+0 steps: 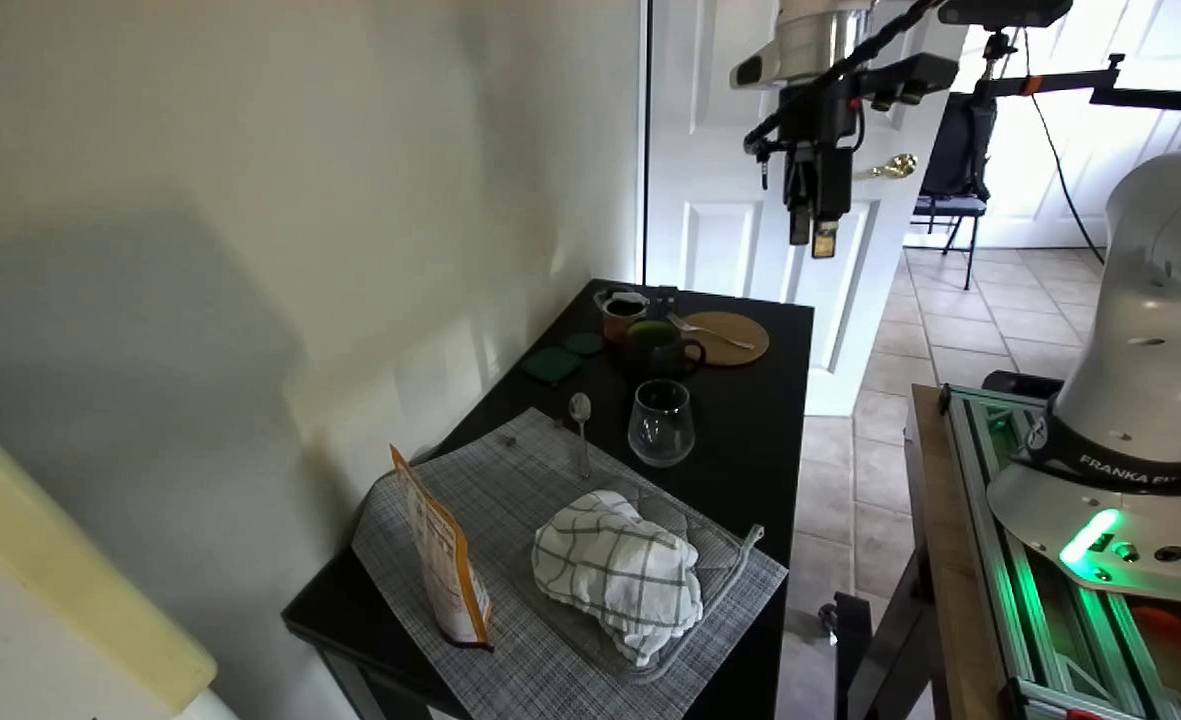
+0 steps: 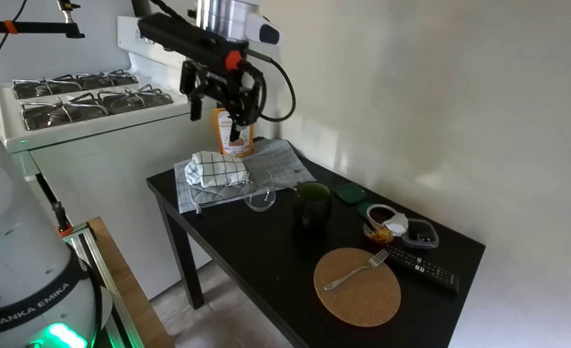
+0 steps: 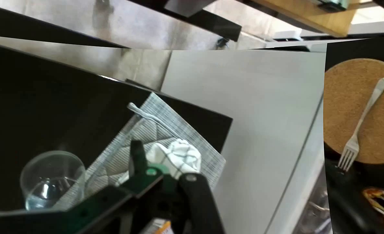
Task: Move the black mug to the left then put a bean inside the can
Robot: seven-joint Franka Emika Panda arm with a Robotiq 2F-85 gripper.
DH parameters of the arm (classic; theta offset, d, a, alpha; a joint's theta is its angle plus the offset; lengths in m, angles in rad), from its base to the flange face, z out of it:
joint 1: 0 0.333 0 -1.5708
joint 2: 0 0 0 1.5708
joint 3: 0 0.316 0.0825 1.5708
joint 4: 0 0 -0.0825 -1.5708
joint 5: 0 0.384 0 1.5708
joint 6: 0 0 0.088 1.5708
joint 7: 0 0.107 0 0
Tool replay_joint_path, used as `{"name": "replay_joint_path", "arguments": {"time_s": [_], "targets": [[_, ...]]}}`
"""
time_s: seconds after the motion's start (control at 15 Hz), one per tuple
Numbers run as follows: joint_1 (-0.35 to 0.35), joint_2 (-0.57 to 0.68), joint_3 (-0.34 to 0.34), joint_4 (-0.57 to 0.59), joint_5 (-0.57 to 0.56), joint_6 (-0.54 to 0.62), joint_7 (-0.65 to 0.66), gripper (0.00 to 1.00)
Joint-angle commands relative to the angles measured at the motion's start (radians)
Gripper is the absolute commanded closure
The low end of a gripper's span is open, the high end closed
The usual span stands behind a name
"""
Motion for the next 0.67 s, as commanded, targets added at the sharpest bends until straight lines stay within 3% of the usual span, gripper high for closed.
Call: {"name": "replay_joint_path", "arguments": {"time_s": [0.0, 0.2, 0.27, 0.4, 0.6], "targets": [[0.024, 0.261, -0.052, 0.095, -0.103, 0.051, -0.027, 0.00], [0.017, 0.449, -0.085, 0.202, -0.119, 0.080, -0.014, 0.00], [-0.053, 0.318, -0.002, 0.104, -0.090, 0.084, -0.026, 0.00], [-0.075, 0.378, 0.014, 0.135, -0.089, 0.084, -0.030, 0.00], [-0.083, 0.360, 0.032, 0.133, -0.090, 0.083, -0.029, 0.00]]}}
